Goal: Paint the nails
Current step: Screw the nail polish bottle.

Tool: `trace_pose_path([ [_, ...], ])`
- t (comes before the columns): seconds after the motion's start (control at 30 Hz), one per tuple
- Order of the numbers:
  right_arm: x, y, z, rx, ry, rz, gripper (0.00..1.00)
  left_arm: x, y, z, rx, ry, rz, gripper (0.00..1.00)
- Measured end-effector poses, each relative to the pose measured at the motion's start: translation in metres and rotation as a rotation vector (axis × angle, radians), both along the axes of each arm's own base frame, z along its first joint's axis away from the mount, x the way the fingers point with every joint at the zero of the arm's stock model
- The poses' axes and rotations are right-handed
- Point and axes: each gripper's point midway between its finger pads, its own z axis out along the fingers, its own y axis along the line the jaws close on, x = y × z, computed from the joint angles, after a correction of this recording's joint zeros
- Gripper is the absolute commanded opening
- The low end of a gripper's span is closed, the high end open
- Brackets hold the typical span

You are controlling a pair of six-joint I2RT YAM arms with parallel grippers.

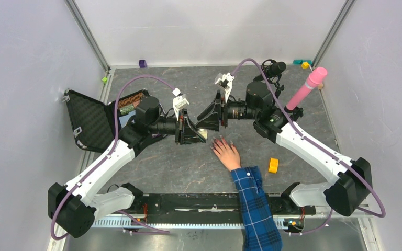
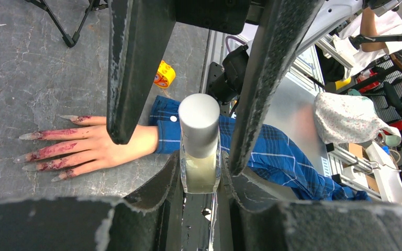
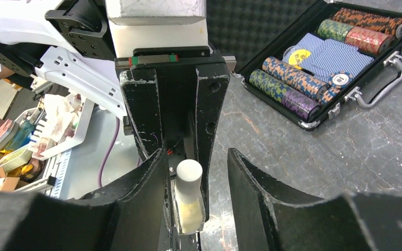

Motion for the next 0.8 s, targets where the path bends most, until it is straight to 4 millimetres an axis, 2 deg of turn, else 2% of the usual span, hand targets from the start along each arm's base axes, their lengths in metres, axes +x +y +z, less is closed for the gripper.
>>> trace_pose_path([
  [0.17,0.0,0.001,-0.006,-0.017,0.012,0.003,0.26,0.0,0.0,0.0,0.0,0.0,0.001,0.02],
  [0.27,-0.003,0.002,-0.006,-0.018,0.013,0.012,0.07,0.002,0.0,-0.002,0.008,0.005,0.016,0.02],
  [0.33,-0.002,0.002,-0.008,-0.023,0.008,0.008,0.0,0.005,0.001,-0.003,0.014,0.004,0.033,0.02],
  [0.8,0.022,0.005,-0.023,-0.081,0.0,-0.155,0.0,0.033,0.006,-0.017,0.088,-0.001,0.223,0.02],
])
